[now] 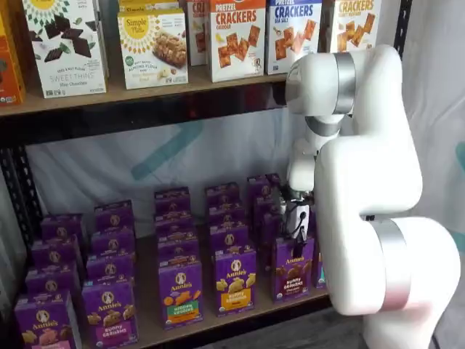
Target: Pick up the purple box with a brown patch in the center, on the bottom shelf, the fifth box from the left
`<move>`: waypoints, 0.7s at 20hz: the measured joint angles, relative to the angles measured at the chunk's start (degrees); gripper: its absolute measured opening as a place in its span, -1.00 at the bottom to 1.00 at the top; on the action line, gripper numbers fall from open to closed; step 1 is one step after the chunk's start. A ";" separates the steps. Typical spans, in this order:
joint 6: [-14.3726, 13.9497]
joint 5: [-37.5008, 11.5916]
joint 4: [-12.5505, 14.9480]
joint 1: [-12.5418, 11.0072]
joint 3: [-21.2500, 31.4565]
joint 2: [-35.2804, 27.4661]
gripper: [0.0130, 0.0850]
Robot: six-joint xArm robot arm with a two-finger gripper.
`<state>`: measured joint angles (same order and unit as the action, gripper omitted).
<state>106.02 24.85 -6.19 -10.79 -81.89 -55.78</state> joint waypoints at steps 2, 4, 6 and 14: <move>-0.45 -0.53 0.44 0.08 -0.46 -0.79 1.00; -1.03 -1.15 1.00 0.17 -0.82 -1.50 1.00; -1.76 -1.40 1.71 0.30 -1.31 -2.19 1.00; -3.26 -0.94 3.05 0.57 -2.19 -3.13 0.89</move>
<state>102.76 23.91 -3.14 -10.23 -84.08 -58.91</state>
